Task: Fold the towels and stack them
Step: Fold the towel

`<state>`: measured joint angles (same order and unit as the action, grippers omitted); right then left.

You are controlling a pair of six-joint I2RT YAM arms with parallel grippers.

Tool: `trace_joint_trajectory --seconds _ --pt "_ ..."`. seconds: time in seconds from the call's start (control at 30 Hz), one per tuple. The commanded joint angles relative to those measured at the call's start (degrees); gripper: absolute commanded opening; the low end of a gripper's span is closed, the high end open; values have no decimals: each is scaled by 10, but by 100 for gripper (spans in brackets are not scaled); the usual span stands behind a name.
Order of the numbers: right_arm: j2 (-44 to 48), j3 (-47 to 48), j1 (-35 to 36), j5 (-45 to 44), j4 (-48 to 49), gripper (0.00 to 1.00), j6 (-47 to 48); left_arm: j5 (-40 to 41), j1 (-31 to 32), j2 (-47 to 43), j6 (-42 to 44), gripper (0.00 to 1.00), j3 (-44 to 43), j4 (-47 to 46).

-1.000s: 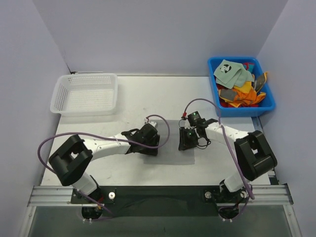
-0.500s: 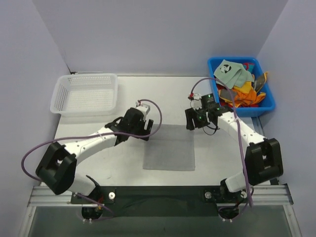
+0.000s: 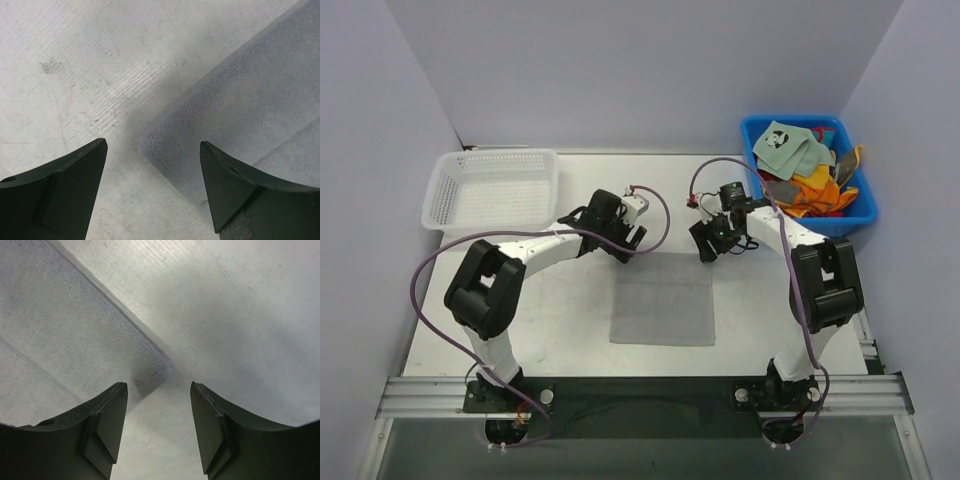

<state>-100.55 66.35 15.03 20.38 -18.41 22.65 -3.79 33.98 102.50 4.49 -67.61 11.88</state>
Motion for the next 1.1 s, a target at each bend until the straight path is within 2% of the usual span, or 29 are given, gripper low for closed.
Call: trace_joint_trajectory --seconds 0.0,0.43,0.87,1.0,1.07 --pt "-13 26 0 33 -36 53 55 -53 -14 16 44 86 -31 2" --pt "-68 55 1 33 -47 52 92 -87 -30 68 46 80 -51 3" --pt "-108 79 27 1 -78 47 116 -93 -36 85 40 76 -59 15" --pt "-112 81 32 -6 -80 38 118 -97 -37 88 40 74 -60 18" --pt "-112 83 32 -6 -81 28 119 -100 -37 89 40 73 -62 19"
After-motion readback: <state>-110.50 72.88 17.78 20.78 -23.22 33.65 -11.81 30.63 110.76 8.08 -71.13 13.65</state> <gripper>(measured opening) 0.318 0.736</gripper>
